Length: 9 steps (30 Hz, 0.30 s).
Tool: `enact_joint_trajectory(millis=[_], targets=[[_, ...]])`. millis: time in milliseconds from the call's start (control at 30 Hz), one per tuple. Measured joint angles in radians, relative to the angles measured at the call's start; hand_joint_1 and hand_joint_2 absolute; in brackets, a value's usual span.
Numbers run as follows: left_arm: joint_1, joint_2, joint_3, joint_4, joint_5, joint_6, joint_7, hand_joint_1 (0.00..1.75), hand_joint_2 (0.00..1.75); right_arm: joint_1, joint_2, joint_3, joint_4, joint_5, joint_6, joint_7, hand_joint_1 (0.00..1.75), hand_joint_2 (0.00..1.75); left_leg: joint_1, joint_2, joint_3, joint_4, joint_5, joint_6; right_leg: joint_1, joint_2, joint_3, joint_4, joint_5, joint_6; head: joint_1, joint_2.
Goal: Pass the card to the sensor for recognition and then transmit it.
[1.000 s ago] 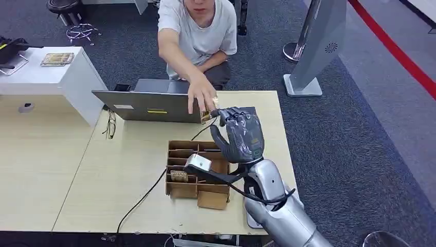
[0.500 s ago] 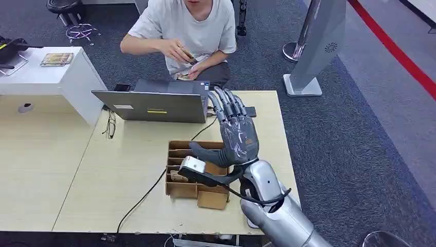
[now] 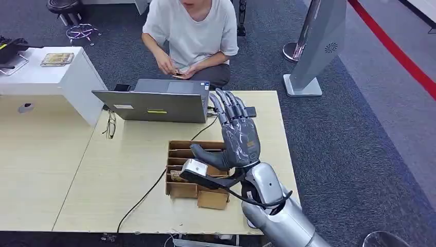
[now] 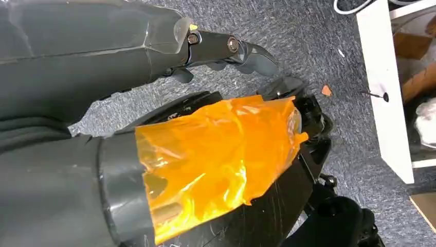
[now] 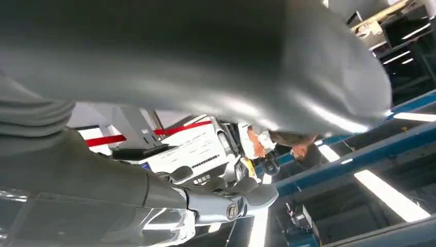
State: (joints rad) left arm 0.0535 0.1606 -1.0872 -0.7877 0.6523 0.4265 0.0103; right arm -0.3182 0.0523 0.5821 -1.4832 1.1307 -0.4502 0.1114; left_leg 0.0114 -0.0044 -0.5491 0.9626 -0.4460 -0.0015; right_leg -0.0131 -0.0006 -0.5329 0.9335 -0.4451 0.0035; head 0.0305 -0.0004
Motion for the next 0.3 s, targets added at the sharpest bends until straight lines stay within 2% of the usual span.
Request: enact_joint_trajectory(millis=[300], targets=[[0.005,0.002,0.0,0.0,-0.006,0.025,0.009,0.0,0.0,0.027,-0.006,0.0,-0.072,-0.016,-0.029,-0.026,0.0,0.0,0.0,0.0,0.0,0.0,0.0,0.0,0.0,0.0,0.0,0.0,0.0,0.0,0.0,0.0]])
